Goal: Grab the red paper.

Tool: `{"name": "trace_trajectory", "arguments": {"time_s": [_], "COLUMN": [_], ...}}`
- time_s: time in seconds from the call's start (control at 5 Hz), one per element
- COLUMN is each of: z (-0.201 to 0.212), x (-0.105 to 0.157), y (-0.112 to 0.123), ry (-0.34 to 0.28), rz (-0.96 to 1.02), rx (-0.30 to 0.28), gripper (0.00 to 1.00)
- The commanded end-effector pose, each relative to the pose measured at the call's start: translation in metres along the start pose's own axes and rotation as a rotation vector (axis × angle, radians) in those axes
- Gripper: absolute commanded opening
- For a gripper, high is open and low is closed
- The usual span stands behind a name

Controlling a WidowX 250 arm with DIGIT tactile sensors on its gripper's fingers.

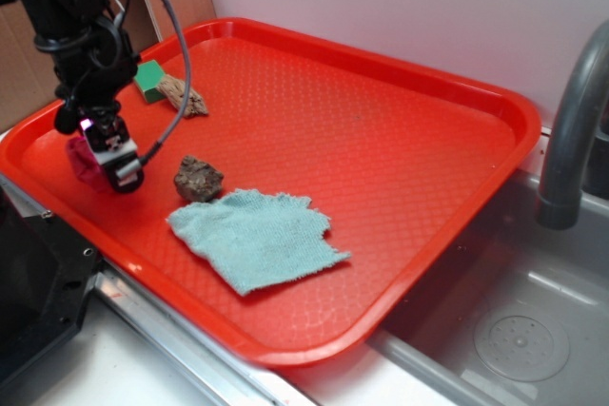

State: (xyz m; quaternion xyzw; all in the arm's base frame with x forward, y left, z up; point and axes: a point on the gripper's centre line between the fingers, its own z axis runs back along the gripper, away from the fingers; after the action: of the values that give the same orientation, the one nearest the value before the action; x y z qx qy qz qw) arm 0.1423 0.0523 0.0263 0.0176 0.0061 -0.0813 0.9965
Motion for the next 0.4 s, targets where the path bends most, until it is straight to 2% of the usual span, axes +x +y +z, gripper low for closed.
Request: {"name": "trace_trajectory", "arguments": {"time_s": [0.0, 0.2], "z": [0.031, 0.081], "x": [0.004, 0.016], "y": [-0.011, -0.005], "ry": [-0.025, -0.126], "rz": [0.057, 0.136], "rx": [0.018, 0.026], "gripper": [0.0, 0.0]}}
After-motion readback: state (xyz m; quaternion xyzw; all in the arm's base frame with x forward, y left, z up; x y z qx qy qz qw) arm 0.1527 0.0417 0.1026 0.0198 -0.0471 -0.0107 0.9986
